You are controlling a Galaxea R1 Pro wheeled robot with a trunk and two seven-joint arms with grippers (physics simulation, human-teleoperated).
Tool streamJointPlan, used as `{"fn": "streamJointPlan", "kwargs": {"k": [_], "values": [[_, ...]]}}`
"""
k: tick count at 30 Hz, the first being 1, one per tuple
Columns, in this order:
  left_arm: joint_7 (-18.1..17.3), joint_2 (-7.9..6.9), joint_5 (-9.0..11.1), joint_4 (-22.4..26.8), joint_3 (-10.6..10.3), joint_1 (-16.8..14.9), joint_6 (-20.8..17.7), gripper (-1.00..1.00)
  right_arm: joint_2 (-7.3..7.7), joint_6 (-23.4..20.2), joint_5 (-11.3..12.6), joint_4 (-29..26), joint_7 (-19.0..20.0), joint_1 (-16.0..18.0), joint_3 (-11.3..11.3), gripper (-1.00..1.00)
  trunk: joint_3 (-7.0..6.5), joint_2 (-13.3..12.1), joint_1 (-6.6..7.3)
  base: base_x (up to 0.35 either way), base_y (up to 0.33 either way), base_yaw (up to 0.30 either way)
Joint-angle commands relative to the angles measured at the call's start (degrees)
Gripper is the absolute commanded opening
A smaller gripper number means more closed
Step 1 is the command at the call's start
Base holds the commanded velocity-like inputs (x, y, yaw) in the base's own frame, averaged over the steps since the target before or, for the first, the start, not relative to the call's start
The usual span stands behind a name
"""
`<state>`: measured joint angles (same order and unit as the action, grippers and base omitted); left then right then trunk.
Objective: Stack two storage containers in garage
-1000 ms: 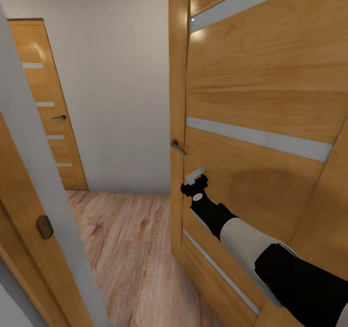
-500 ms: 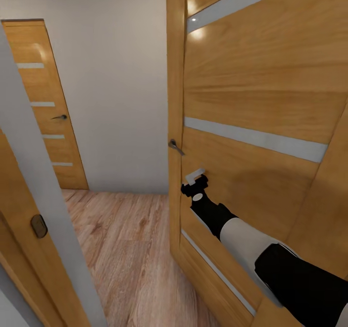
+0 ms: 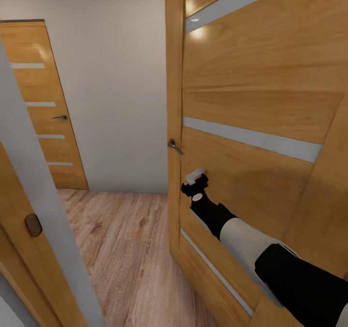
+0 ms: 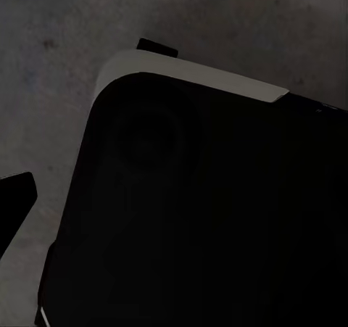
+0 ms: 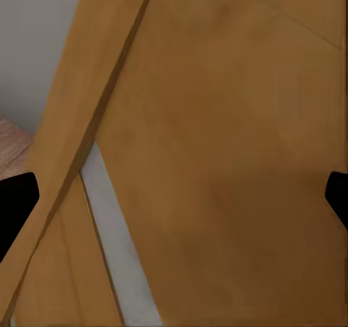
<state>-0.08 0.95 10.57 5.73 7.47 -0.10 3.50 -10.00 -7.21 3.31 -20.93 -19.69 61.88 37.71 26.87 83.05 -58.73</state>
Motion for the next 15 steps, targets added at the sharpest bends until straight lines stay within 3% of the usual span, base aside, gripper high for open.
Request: {"fn": "streamJointPlan", "kwargs": {"k": [1, 15], "values": [[-0.01, 0.02, 0.13, 0.02, 0.36, 0.01, 0.11, 1.0, 0.0, -0.47, 0.21, 0.09, -0.69, 0.08, -0.01, 1.0, 0.06, 0.03, 0.0, 0.0, -0.043, 0.0], [-0.01, -0.02, 0.14, 0.18, 0.44, 0.01, 0.1, 1.0, 0.0, -0.52, 0.27, 0.12, -0.66, 0.08, -0.09, 1.0, 0.06, 0.03, 0.0, 0.002, -0.005, 0.0]]}}
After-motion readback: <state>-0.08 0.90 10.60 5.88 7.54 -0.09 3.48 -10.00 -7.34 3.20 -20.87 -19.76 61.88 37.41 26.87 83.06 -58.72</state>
